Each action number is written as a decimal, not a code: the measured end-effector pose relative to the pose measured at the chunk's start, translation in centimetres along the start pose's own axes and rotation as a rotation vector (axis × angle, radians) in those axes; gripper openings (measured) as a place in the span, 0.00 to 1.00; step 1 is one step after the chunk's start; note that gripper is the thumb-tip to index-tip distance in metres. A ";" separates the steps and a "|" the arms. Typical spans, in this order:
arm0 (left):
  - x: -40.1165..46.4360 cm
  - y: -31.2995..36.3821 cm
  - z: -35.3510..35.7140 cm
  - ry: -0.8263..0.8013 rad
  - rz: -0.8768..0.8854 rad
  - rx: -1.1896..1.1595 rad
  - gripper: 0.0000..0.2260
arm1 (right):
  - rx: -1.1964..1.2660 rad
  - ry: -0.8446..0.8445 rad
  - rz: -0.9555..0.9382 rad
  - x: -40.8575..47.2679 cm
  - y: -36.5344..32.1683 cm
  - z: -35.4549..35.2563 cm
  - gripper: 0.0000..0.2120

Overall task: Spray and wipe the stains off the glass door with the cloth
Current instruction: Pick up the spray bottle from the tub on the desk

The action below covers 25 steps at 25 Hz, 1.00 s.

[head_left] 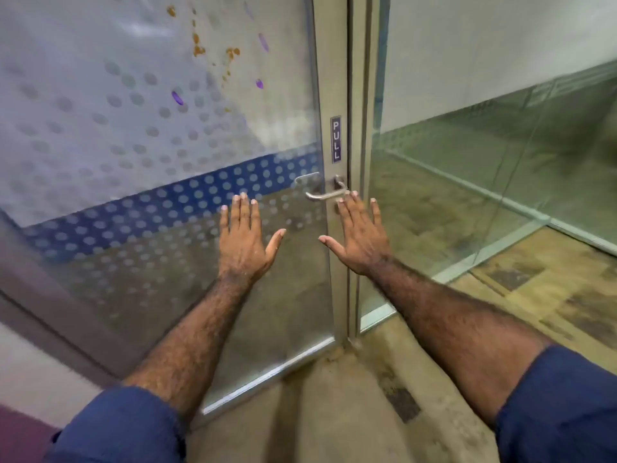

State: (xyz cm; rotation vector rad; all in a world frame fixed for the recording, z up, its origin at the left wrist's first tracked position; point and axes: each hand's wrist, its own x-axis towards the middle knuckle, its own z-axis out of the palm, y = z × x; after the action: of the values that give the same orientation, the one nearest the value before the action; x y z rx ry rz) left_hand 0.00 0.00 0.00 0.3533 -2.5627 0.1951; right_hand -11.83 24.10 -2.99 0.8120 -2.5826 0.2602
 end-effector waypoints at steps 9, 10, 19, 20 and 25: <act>-7.2 8.8 6.7 -0.201 0.312 -0.155 0.41 | -0.169 -0.212 0.303 -16.8 3.6 2.6 0.48; -7.8 10.4 6.9 -0.221 0.357 -0.176 0.41 | -0.178 -0.225 0.355 -18.9 4.0 2.3 0.48; -15.0 25.6 6.6 -0.345 0.729 -0.310 0.43 | -0.289 -0.284 0.764 -36.8 9.1 -1.3 0.48; -15.6 26.7 6.5 -0.340 0.751 -0.311 0.43 | -0.303 -0.290 0.793 -37.8 9.5 -1.8 0.48; -18.8 35.4 4.8 -0.370 0.917 -0.318 0.44 | -0.359 -0.301 0.983 -45.9 12.2 -5.6 0.49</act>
State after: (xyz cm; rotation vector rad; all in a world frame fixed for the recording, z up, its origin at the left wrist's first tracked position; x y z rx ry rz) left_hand 2.89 36.75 -16.42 -1.0059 -2.8598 0.0413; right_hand 16.96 58.74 -18.95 -0.6291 -2.9707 -0.0681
